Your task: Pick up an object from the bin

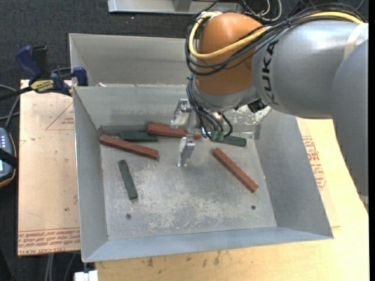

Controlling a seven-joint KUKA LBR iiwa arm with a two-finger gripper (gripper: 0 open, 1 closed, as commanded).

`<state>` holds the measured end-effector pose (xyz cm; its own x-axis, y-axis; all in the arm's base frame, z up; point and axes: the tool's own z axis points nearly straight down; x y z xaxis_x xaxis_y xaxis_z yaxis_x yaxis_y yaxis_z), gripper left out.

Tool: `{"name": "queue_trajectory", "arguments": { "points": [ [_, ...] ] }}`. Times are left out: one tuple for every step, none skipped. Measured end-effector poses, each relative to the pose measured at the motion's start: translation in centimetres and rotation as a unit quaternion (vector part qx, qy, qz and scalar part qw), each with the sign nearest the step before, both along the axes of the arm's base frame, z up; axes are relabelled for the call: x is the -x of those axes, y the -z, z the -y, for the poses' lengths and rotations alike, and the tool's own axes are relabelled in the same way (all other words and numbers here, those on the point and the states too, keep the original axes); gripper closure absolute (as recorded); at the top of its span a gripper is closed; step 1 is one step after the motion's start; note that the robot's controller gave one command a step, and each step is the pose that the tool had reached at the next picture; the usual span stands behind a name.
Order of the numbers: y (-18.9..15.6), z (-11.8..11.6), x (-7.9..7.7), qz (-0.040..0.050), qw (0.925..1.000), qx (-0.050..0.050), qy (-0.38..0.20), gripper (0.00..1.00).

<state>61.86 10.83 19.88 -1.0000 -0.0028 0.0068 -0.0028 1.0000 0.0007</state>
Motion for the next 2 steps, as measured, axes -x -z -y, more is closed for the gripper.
{"name": "queue_trajectory", "arguments": {
  "points": [
    [-0.5, 0.1, -0.2, 0.0040, 1.0000, 0.000, 0.001, 0.00],
    [5.1, -1.9, -1.3, 0.0062, 0.9990, -0.001, 0.044, 0.00]
  ]
}}
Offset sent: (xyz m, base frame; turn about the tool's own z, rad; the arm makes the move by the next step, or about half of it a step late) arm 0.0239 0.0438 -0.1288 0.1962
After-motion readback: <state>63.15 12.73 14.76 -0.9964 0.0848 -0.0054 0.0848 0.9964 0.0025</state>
